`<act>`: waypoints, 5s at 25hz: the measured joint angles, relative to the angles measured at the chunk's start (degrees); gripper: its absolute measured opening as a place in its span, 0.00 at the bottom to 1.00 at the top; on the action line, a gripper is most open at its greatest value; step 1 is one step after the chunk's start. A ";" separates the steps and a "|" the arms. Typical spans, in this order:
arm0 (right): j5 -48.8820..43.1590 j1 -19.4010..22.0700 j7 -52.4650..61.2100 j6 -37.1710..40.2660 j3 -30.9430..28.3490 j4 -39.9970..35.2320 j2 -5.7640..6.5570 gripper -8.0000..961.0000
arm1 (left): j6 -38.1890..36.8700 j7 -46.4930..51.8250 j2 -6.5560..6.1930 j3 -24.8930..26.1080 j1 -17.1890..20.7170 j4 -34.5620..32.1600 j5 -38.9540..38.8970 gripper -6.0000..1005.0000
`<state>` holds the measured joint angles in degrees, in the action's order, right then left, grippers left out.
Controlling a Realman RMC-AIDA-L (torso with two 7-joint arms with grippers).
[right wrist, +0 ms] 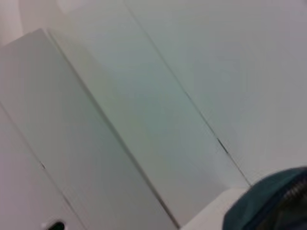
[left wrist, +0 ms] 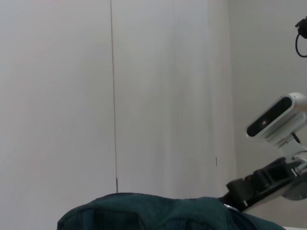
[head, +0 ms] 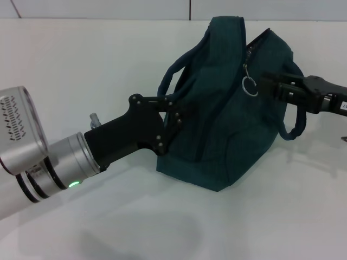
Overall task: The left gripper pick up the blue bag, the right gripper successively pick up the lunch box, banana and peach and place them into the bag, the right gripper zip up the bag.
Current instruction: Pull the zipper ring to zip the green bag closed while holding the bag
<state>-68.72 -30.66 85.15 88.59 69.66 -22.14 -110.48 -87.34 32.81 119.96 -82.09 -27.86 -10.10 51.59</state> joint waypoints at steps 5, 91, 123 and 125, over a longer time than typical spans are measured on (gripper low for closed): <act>-1.37 -0.56 0.43 -1.24 -0.17 -0.05 0.29 0.48 | -0.02 -0.02 0.06 0.00 -0.02 0.00 0.00 0.04; -17.53 -2.17 7.16 4.76 -7.67 -9.79 -0.50 0.49 | -0.13 0.15 0.36 -0.44 -1.35 0.00 0.00 0.03; -19.32 -2.42 9.72 7.80 -8.86 -8.12 0.15 0.46 | -0.25 0.05 0.10 -1.45 -1.34 0.04 0.01 0.03; -19.44 -2.76 10.02 8.85 -8.84 -8.07 0.33 0.46 | -0.33 0.05 0.10 -1.57 -1.34 0.03 0.01 0.03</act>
<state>-88.16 -33.42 95.17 97.45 60.82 -30.22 -110.15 -87.67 32.87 120.06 -83.65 -29.20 -10.07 51.59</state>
